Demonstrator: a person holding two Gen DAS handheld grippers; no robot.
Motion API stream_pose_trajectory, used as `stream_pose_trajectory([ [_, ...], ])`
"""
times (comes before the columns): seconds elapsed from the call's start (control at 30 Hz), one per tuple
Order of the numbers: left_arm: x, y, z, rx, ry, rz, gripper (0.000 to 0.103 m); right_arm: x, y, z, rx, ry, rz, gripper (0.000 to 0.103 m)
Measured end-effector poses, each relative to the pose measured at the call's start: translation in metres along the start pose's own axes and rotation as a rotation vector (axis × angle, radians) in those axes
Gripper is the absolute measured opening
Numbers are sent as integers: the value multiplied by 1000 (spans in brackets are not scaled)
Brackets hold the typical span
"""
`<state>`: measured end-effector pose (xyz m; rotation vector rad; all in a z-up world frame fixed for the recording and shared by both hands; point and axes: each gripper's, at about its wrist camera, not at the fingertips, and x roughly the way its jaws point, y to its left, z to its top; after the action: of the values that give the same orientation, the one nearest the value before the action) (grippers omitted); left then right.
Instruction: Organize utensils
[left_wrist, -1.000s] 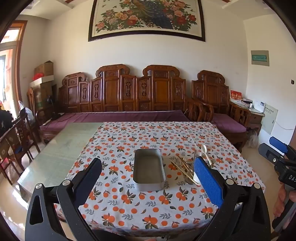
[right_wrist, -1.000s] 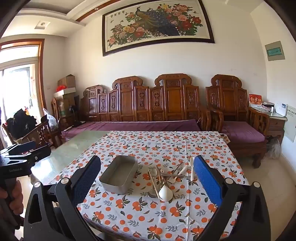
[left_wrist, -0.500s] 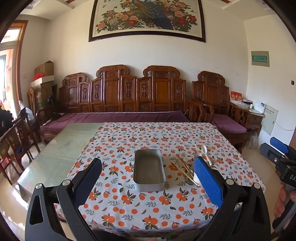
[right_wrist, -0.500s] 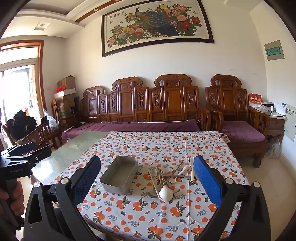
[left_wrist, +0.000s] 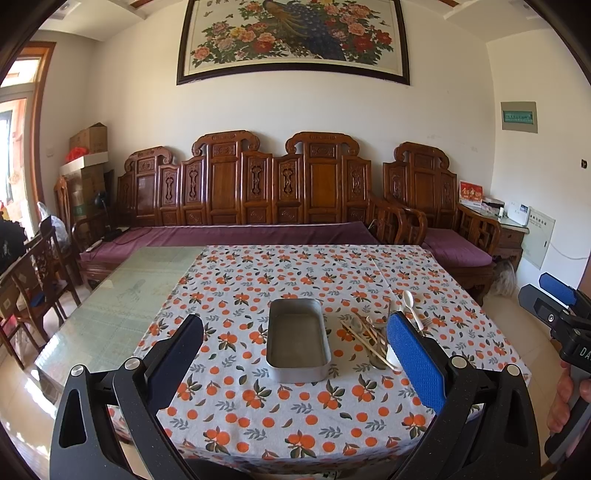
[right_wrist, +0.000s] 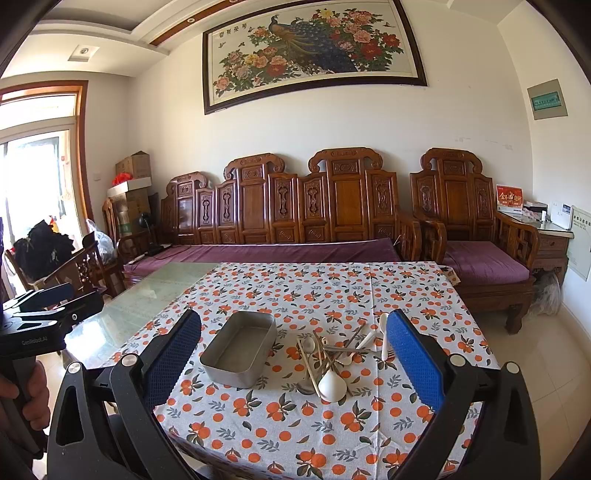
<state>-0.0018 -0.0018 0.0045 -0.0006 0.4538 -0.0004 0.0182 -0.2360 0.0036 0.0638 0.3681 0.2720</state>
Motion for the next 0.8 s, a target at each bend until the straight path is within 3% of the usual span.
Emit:
stream_pose_trajectory([
  [0.8,-4,3,12,-1,-7,2,96,-1,-1,1,1,0,1,100],
])
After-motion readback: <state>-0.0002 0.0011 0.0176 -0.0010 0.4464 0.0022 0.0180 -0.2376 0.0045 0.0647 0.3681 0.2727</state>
